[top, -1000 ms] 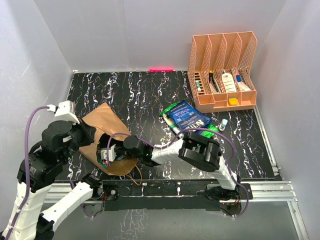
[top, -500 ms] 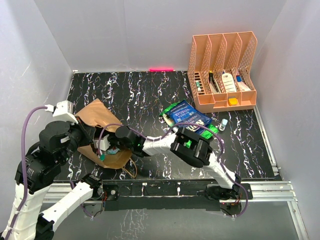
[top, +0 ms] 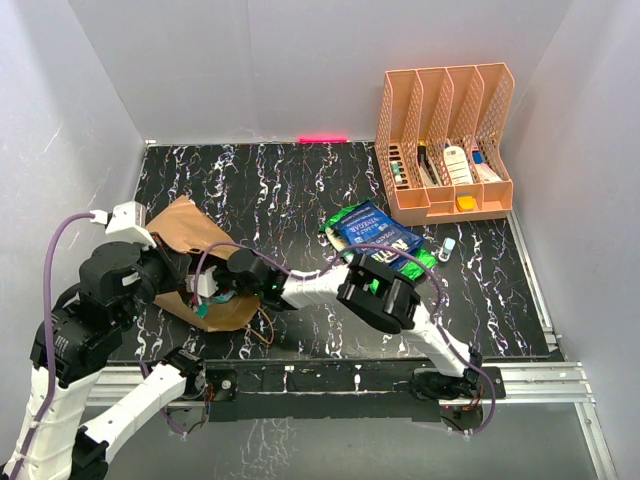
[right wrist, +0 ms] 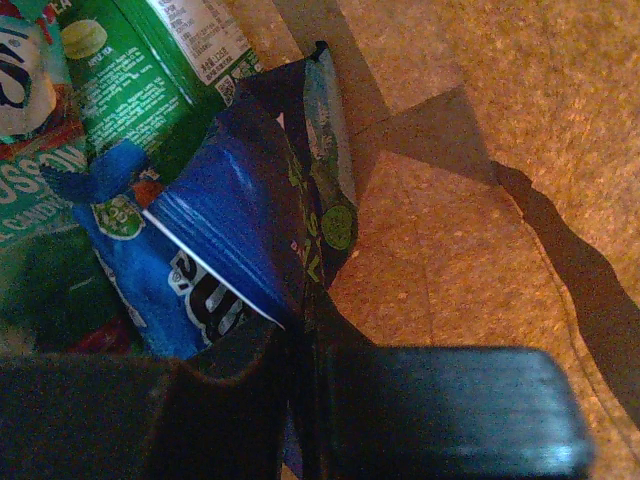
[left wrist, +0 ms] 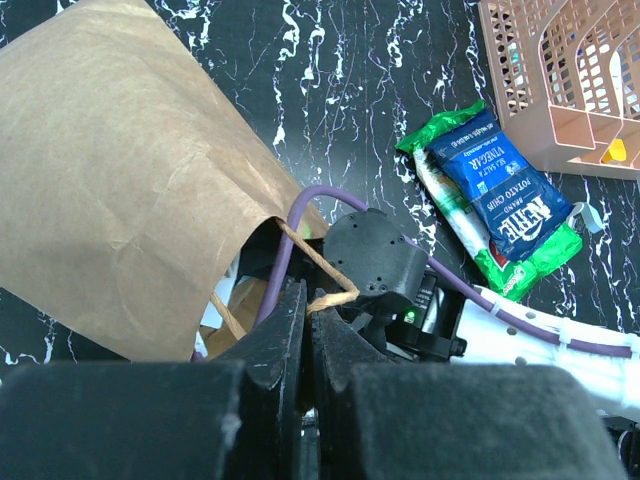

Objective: Take the snacks out of the paper bag
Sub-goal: Take out the snack from the paper bag.

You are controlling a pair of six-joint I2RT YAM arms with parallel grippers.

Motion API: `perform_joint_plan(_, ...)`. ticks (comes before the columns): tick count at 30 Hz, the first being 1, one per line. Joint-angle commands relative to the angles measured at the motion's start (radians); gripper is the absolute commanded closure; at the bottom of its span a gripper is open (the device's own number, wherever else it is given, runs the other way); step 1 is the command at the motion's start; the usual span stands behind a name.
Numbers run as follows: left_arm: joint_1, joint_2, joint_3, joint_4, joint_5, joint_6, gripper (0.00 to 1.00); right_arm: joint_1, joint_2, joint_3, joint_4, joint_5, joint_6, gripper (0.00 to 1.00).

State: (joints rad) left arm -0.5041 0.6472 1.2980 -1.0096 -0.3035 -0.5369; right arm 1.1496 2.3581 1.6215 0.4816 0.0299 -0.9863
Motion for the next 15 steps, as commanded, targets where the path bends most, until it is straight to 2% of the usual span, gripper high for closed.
perform_joint_plan(1,-0.004,0.004,0.006,0.019,0.013,0.000,1.00,0.005,-0.226,-0.149,0.111,-0.070,0.178,0.93)
perform_joint_plan(5,-0.004,0.015,0.013,0.033,0.003,0.006,1.00,0.034,-0.412,-0.315,0.099,-0.099,0.360,0.93)
perform_joint_plan(10,-0.004,0.009,0.020,0.057,-0.014,0.006,1.00,0.084,-0.659,-0.430,-0.063,-0.168,0.601,0.93)
perform_joint_plan(15,-0.004,-0.002,0.033,0.060,-0.022,0.010,1.00,0.107,-0.872,-0.520,-0.210,-0.129,0.919,0.93)
